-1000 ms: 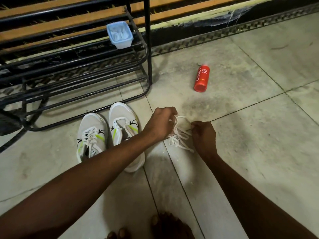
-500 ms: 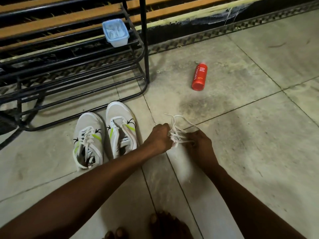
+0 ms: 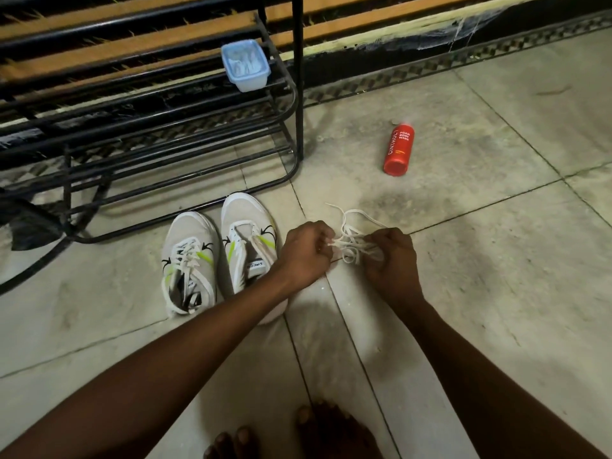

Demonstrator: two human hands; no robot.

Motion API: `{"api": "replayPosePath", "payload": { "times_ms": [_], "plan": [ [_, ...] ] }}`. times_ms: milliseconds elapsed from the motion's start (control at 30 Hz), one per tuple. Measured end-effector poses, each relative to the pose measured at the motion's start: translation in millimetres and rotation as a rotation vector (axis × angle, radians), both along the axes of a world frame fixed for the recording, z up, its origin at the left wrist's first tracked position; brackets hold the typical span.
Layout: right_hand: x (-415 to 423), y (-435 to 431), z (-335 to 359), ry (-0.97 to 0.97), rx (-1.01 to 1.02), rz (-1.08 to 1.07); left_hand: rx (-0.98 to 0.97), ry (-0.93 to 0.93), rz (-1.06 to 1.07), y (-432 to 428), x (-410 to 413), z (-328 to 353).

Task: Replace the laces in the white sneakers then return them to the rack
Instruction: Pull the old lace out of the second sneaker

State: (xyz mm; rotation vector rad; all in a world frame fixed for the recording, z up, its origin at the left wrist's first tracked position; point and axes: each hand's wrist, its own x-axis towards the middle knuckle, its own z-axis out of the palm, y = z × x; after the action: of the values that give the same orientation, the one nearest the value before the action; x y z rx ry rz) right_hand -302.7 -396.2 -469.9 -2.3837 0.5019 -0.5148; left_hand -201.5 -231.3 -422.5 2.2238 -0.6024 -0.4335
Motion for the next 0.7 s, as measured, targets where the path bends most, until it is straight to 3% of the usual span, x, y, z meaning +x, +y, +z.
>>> {"api": "replayPosePath", "payload": {
  "times_ms": [133,367,533,700],
  "plan": [
    [7,36,14,-0.058,0.058,-0.036,-0.113,-0.129,0.026,32,-3,19],
    [32,93,31,-0.244,0.14,0.214,-0.082,-0.328,0.223,102,-12,42],
    [48,125,32,-0.183,0.164,0.313,0.1,-0.221,0.304,131,-18,32],
    [50,133,33,-0.061,0.091,0.351,0.148,-0.08,0.299,132,-20,24]
  ]
}}
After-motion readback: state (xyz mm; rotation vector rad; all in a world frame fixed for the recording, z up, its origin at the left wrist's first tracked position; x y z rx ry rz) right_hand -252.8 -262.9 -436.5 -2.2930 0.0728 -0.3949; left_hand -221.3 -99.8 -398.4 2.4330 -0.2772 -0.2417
